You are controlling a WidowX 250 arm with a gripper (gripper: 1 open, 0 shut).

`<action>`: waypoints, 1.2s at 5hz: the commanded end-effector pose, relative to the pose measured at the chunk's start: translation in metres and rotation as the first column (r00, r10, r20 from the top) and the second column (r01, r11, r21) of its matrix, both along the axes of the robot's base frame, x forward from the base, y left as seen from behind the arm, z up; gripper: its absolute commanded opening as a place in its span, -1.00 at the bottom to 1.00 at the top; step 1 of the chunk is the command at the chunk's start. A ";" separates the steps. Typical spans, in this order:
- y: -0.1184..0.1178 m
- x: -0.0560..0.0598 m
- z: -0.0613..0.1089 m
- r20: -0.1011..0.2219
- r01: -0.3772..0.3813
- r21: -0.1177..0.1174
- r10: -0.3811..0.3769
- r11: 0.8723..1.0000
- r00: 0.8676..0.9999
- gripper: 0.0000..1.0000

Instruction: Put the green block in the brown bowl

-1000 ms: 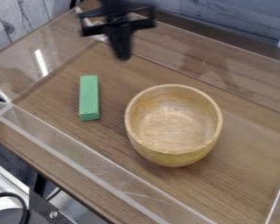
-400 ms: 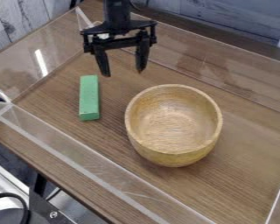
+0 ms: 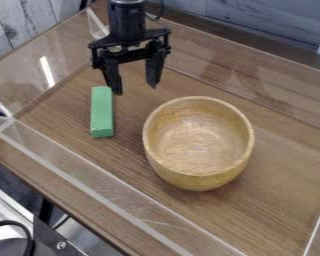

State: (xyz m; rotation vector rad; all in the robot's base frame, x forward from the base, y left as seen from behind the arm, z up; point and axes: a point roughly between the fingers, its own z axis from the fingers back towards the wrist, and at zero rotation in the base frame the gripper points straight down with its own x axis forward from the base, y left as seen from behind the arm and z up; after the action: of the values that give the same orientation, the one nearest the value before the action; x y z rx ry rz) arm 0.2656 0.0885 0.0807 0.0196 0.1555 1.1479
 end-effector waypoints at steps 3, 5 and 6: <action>0.016 -0.021 0.001 0.068 -0.113 0.049 0.110 0.992 0.992 1.00; 0.042 -0.025 -0.013 0.081 -0.162 0.021 0.160 0.987 0.984 1.00; 0.047 -0.028 -0.028 0.078 -0.151 0.026 0.148 0.988 0.986 1.00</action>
State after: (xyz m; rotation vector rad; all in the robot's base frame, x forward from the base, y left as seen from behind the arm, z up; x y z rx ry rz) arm 0.2336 0.1302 0.0438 -0.0038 0.1149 1.2922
